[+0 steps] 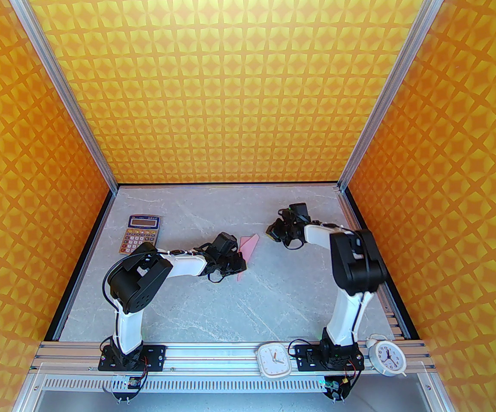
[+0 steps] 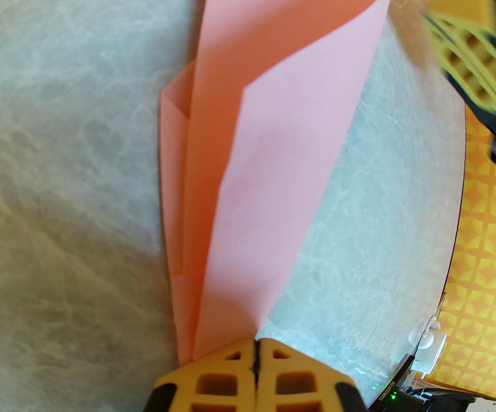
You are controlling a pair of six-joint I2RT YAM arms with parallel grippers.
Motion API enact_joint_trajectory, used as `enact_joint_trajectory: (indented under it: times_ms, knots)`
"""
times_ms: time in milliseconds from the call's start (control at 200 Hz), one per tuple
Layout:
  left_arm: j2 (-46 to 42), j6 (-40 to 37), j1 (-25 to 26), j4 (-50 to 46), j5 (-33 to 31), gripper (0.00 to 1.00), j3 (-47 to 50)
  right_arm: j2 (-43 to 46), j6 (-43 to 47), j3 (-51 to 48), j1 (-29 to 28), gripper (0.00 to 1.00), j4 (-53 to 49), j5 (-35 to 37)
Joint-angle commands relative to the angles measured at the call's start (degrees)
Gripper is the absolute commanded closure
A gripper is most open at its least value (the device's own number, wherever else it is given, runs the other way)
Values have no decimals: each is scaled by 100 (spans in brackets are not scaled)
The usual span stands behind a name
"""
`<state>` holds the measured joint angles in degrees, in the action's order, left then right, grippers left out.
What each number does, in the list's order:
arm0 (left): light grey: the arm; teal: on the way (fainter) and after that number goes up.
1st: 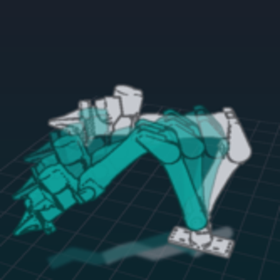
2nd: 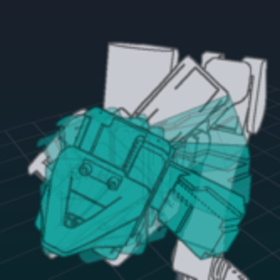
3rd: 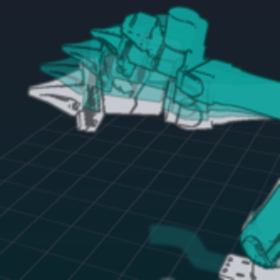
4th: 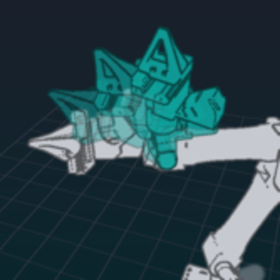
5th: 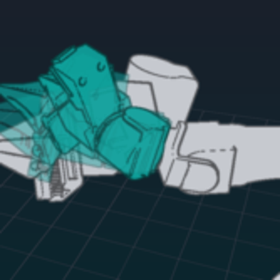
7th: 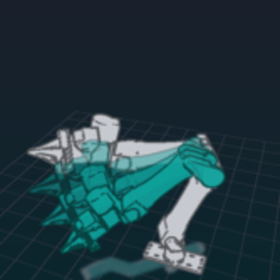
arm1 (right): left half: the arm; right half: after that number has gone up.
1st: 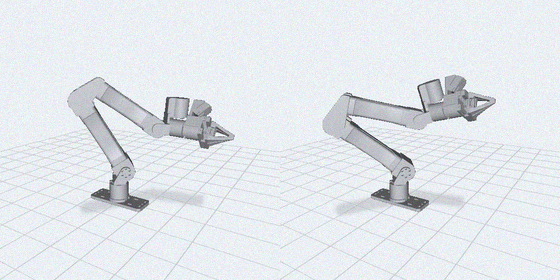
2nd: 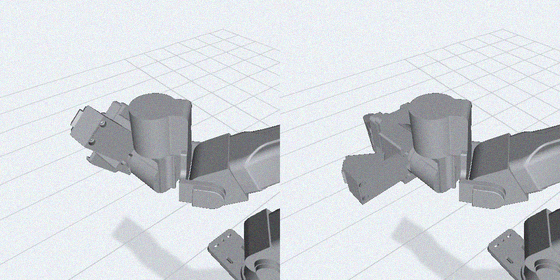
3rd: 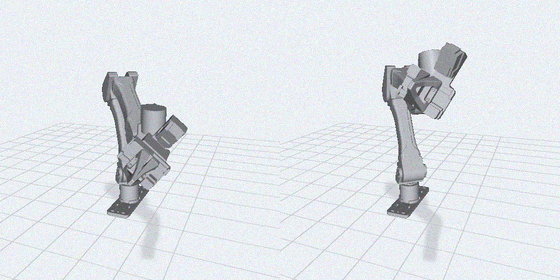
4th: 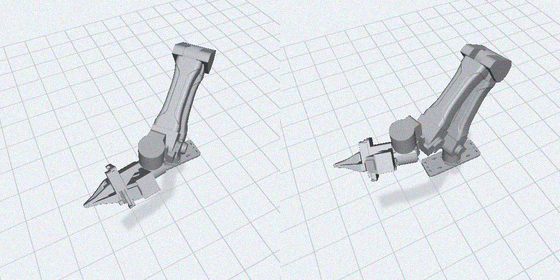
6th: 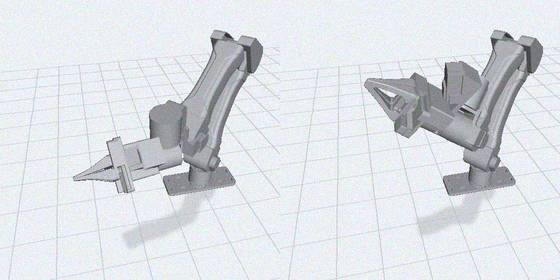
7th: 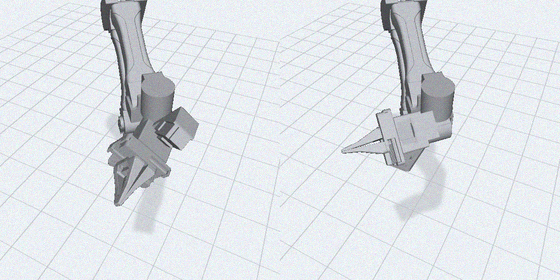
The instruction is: Fold a paper plane with a square sheet of paper (fold left side to right side)
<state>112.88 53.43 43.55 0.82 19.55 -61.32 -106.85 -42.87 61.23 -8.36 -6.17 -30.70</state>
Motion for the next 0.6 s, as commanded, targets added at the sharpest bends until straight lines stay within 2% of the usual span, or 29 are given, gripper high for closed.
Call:
enact_joint_trajectory:
  times_ms: [0,185,285,460,595]
  knots:
    - [252,-149,77,-882,30,100,37,294,13,-374,-258,94,413,-267]
    - [274,-149,73,-890,48,100,-12,-127,-46,-283,-767,94,636,-608]
    - [268,-149,75,-925,44,100,-50,-427,-106,-189,-789,95,681,-530]
    - [155,-183,15,-973,83,100,-223,-812,326,94,-781,99,-91,-91]
    - [75,-266,-31,-917,224,100,-574,-872,384,47,-781,99,-91,-46]
